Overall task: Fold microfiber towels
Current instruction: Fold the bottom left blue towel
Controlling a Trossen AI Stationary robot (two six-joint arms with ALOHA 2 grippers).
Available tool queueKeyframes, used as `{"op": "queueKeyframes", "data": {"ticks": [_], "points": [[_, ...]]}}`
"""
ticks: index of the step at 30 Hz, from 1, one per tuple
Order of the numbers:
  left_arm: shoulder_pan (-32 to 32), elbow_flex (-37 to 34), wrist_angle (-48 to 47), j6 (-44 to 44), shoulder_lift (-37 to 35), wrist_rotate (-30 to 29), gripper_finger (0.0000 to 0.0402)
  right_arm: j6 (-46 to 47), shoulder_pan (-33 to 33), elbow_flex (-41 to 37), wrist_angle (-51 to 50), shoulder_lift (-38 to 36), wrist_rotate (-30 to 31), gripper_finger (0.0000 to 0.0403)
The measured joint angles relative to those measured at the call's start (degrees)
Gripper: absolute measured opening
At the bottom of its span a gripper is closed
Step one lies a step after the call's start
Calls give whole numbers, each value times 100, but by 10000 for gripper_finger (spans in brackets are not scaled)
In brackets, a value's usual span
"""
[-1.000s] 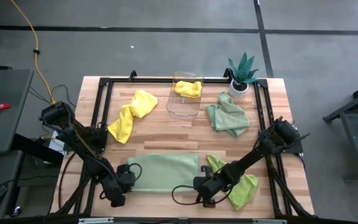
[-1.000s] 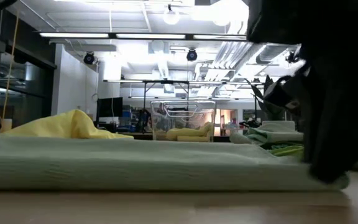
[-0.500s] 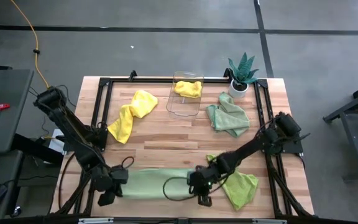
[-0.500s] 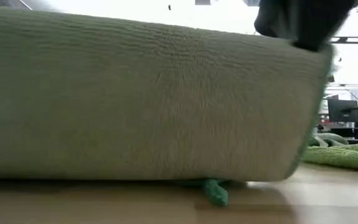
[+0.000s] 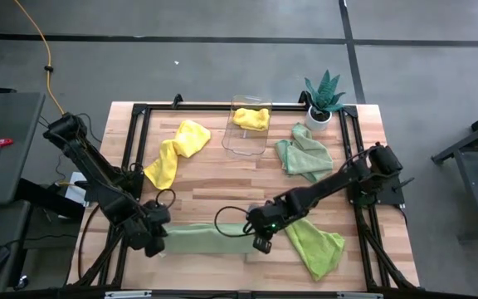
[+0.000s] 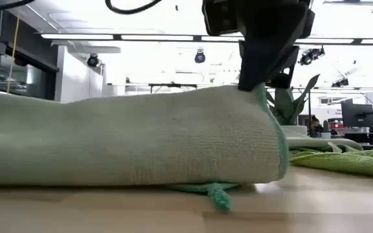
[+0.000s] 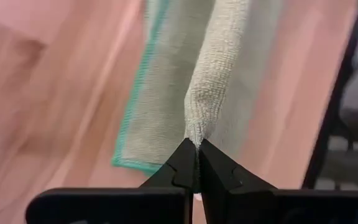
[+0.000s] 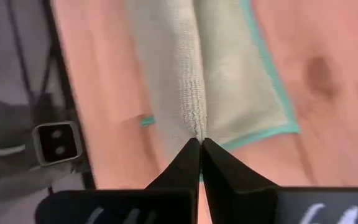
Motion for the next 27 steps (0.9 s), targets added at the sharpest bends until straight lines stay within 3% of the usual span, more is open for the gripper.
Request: {"op": "queueKeyframes", "data": {"ticks": [8,16,20,27], "points": [[-31,0,-51,-196,0,-138,2,-7,-38,0,-260,-2,183,0],[-31,0,-123,-218,-4,-118,34,36,-16,0,-229,-4,381,9],[-28,2,-249,-293,-4,-100,61,33,-16,0,-224,-4,425,43],[-29,2,-687,-299,-299,267,118,-338,-92,141,-458,-7,614,139]]}}
